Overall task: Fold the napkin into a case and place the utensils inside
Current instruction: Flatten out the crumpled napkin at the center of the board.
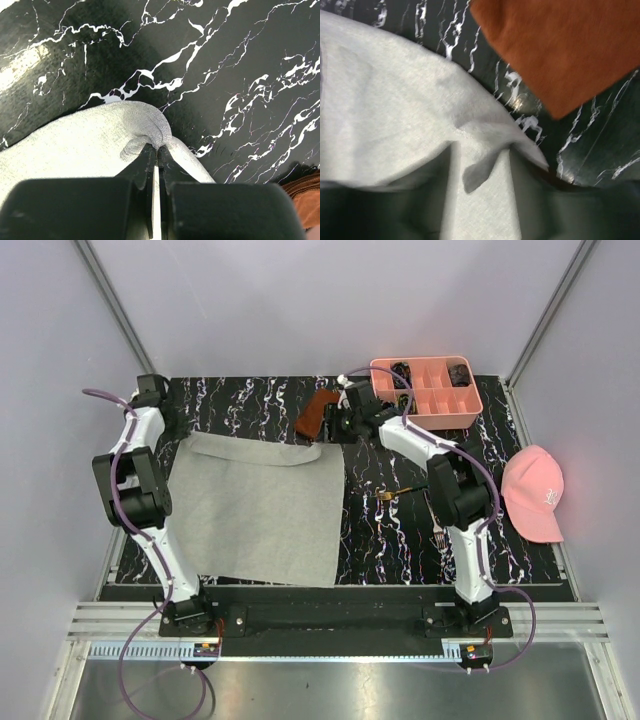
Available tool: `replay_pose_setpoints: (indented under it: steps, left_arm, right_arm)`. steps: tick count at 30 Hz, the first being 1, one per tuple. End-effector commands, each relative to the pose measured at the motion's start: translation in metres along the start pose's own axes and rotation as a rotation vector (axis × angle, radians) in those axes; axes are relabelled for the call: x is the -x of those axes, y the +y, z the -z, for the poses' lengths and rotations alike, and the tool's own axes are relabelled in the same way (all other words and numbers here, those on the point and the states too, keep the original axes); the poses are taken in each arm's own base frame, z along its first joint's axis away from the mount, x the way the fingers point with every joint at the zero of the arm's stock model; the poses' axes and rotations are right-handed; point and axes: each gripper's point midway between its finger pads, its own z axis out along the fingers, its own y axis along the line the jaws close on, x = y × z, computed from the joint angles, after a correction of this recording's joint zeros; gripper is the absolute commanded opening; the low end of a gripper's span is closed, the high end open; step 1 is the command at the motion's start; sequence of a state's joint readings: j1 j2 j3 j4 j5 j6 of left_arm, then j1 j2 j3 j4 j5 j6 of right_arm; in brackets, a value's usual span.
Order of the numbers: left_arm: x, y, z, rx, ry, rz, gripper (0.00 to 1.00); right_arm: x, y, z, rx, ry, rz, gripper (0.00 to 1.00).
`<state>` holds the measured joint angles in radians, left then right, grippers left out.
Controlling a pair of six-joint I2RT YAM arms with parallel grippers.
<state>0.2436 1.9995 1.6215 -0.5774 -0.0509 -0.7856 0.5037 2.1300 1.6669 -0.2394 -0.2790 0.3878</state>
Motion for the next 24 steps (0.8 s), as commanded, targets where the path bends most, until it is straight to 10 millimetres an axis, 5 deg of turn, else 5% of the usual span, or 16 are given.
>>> replay_pose_setpoints:
  steps: [1, 3, 6, 9, 14, 16, 24]
  left_arm:
    - [0.013, -0.023, 0.002, -0.107, -0.005, -0.024, 0.00]
    - [0.014, -0.024, 0.000, -0.112, -0.003, -0.036, 0.00]
    - [0.014, -0.023, 0.000, -0.113, -0.002, -0.039, 0.00]
    - [0.017, -0.018, 0.001, -0.099, -0.013, -0.041, 0.00]
    - [0.024, 0.009, 0.012, -0.025, -0.069, 0.001, 0.00]
    - [0.024, 0.007, 0.013, -0.045, -0.067, -0.010, 0.00]
    - [0.014, 0.002, 0.005, -0.075, -0.012, 0.001, 0.00]
  right_arm:
    - [0.043, -0.014, -0.015, -0.028, -0.083, 0.040, 0.69]
    - [0.066, -0.012, -0.017, -0.027, -0.114, 0.061, 0.81]
    - [0.077, -0.013, -0.033, -0.021, -0.107, 0.063, 0.80]
    - [0.073, -0.004, -0.051, 0.056, -0.074, 0.044, 0.63]
    - [0.059, 0.013, -0.072, 0.176, -0.020, 0.038, 0.13]
    - [0.052, 0.020, -0.079, 0.208, 0.001, 0.038, 0.02]
    - [0.020, 0.038, -0.110, 0.247, 0.061, 0.036, 0.00]
